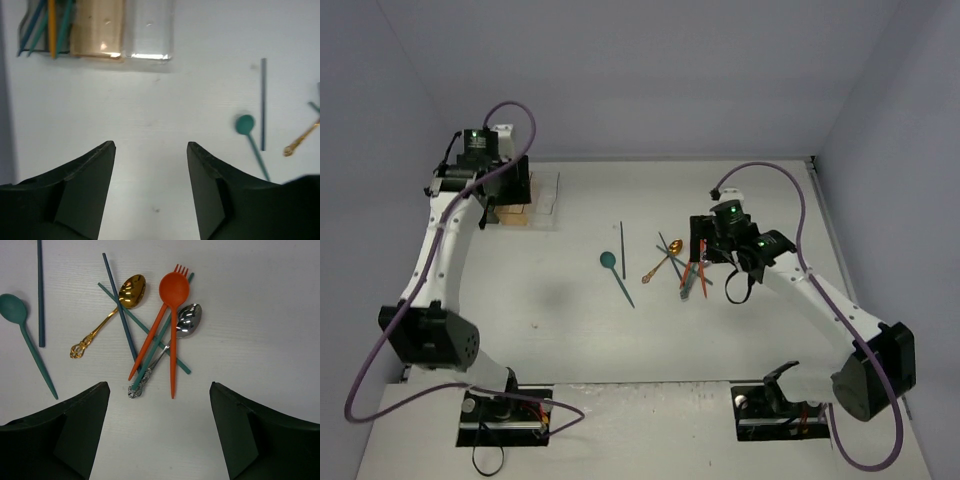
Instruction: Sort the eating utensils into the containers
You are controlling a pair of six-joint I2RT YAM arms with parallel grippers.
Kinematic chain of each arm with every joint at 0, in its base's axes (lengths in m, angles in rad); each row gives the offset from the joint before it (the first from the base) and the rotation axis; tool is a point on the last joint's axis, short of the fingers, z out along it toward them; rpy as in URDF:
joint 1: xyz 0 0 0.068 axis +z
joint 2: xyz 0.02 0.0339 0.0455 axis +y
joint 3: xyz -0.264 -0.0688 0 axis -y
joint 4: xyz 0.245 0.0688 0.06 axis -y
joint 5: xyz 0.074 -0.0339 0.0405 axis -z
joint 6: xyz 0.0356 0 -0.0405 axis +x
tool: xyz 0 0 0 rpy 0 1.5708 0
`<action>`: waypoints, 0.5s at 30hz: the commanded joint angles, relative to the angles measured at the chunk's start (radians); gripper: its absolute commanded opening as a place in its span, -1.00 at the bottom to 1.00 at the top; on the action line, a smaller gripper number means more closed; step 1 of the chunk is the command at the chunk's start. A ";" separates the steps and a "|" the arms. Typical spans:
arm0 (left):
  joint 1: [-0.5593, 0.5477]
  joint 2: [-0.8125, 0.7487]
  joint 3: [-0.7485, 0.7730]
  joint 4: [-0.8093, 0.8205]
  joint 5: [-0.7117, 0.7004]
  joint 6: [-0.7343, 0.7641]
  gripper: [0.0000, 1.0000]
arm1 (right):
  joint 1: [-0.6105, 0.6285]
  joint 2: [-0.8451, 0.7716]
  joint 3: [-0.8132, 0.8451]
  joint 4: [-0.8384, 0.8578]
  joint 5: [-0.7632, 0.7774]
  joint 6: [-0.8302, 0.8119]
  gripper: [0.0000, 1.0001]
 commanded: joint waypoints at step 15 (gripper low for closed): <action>-0.103 -0.696 -0.846 0.284 0.120 -0.187 0.27 | 0.126 0.406 0.047 0.225 0.261 0.435 -0.35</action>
